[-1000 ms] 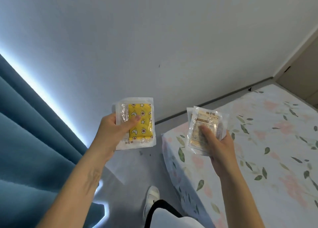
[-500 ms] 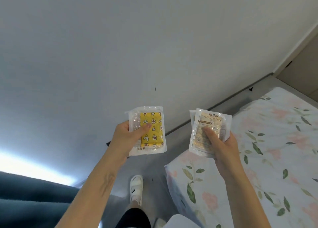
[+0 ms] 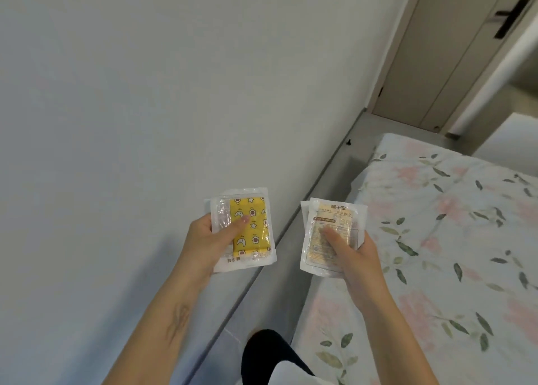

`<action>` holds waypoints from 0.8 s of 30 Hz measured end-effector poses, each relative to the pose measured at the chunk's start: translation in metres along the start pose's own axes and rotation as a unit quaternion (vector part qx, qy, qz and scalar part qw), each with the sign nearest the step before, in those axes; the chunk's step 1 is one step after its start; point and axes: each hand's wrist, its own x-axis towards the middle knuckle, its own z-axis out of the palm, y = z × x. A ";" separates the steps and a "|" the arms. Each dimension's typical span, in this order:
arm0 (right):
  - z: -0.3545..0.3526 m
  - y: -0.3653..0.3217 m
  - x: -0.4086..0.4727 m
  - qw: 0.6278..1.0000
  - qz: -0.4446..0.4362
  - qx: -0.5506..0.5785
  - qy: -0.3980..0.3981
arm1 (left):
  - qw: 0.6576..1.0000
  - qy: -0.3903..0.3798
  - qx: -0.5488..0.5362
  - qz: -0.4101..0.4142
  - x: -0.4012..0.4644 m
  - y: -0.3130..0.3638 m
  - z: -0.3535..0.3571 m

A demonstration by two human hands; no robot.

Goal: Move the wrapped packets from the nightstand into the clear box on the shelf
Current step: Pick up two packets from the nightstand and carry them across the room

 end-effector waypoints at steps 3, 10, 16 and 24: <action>0.001 -0.007 0.029 0.999 0.002 0.006 0.047 | 0.999 -0.040 0.009 -0.007 0.044 0.012 0.021; -0.011 -0.028 0.136 0.992 -0.013 0.037 0.118 | 0.993 -0.105 0.041 -0.015 0.161 0.047 0.089; -0.046 -0.076 0.275 0.984 -0.036 0.057 0.164 | 0.987 -0.147 0.059 -0.003 0.288 0.099 0.189; -0.107 -0.161 0.432 0.980 -0.056 0.034 0.186 | 0.980 -0.190 0.062 0.002 0.428 0.181 0.333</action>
